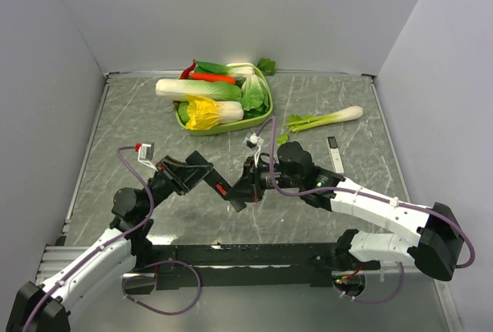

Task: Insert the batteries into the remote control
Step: Load the battery into the remote control.

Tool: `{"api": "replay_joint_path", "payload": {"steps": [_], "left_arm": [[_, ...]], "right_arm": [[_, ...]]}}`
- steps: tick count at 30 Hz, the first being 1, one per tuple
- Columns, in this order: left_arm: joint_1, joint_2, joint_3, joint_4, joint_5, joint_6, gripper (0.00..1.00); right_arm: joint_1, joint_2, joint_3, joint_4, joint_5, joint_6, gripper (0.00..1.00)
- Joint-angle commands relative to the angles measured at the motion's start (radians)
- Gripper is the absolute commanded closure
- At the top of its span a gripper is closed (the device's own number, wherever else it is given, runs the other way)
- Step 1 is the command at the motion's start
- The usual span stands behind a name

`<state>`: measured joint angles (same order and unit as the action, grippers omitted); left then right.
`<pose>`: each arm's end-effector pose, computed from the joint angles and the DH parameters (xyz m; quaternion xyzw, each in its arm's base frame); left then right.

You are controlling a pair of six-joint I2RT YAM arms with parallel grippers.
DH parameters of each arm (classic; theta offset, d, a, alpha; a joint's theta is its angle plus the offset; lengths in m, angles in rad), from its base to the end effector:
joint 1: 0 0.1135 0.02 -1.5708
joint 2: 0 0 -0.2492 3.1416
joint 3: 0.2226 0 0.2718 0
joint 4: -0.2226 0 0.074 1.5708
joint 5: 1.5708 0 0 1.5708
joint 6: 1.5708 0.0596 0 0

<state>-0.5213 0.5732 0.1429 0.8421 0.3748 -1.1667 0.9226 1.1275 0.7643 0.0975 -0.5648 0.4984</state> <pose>0.1584 -0.1161 0.2444 -0.0228 0.5597 -0.6821 0.4700 0.1570 0.2602 0.2679 -0.3260 0.7103 0.5482 0.2977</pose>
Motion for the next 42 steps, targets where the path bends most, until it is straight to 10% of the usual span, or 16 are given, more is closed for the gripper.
{"api": "replay_joint_path", "payload": {"steps": [1, 16, 30, 42], "left_arm": [[-0.003, -0.004, 0.038, 0.071, 0.021, -0.004, 0.99], [-0.003, -0.016, 0.043, -0.012, 0.024, 0.024, 0.46], [-0.008, 0.028, 0.05, 0.032, 0.033, 0.029, 0.86], [-0.011, -0.039, 0.099, -0.277, -0.132, 0.059, 0.99]], "right_arm": [[-0.005, 0.011, -0.008, 0.07, 0.008, 0.0, 0.94], [-0.008, -0.011, 0.003, 0.065, 0.016, 0.015, 1.0], [-0.011, 0.038, 0.029, 0.065, -0.053, 0.019, 1.0], [0.027, -0.073, 0.093, -0.162, 0.212, -0.138, 0.41]]}}
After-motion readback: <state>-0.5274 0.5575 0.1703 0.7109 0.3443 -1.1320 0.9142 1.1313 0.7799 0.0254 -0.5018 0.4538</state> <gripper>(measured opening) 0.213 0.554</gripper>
